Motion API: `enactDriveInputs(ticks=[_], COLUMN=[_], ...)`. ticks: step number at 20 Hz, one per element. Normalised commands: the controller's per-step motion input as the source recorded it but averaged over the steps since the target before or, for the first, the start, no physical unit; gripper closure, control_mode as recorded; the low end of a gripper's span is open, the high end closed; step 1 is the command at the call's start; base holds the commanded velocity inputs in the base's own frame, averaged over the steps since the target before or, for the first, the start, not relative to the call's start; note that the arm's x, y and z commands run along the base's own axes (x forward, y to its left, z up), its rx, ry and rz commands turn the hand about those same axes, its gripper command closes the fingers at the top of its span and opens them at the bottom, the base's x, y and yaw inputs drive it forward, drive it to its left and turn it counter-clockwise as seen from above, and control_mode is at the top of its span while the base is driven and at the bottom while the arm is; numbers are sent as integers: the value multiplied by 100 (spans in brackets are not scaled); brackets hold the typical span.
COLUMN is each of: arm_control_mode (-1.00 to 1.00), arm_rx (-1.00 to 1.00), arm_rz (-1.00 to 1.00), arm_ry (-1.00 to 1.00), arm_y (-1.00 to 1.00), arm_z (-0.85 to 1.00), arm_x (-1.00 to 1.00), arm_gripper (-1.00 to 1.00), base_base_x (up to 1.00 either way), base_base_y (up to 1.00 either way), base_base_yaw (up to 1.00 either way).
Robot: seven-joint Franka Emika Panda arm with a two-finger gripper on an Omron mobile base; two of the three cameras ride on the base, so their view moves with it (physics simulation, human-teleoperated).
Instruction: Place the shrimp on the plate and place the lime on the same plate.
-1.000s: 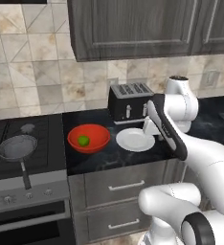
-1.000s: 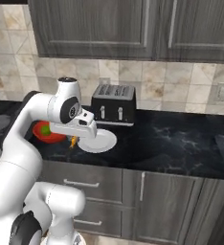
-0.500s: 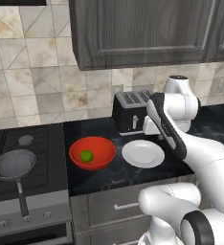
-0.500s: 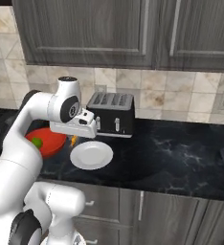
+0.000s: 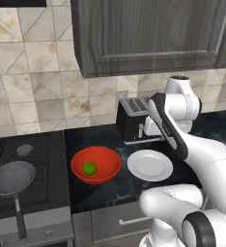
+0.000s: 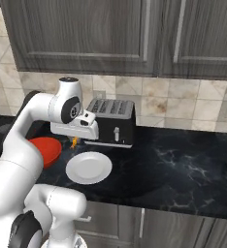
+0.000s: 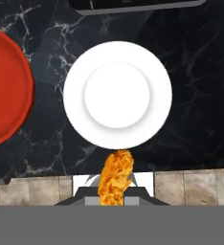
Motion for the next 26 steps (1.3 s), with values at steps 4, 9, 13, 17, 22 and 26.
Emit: enactDriveInputs(ticks=[4,9,13,17,22,26], arm_control_mode=[100,100,-100,-100,-100,-100], arm_rx=[0,0,0,0,0,0], arm_rz=[0,0,0,0,0,0], arm_ry=[0,0,0,0,0,0], arm_y=[0,0,-2,-36,-31,-11], arm_z=[0,0,-8,-36,-60,-53], arm_x=[0,0,24,21,14,20], arm_gripper=[100,100,100,100,100,100], base_base_x=[43,50,24,0,0,0], base_base_y=[0,0,0,0,0,0], base_base_yaw=[0,0,0,0,0,0])
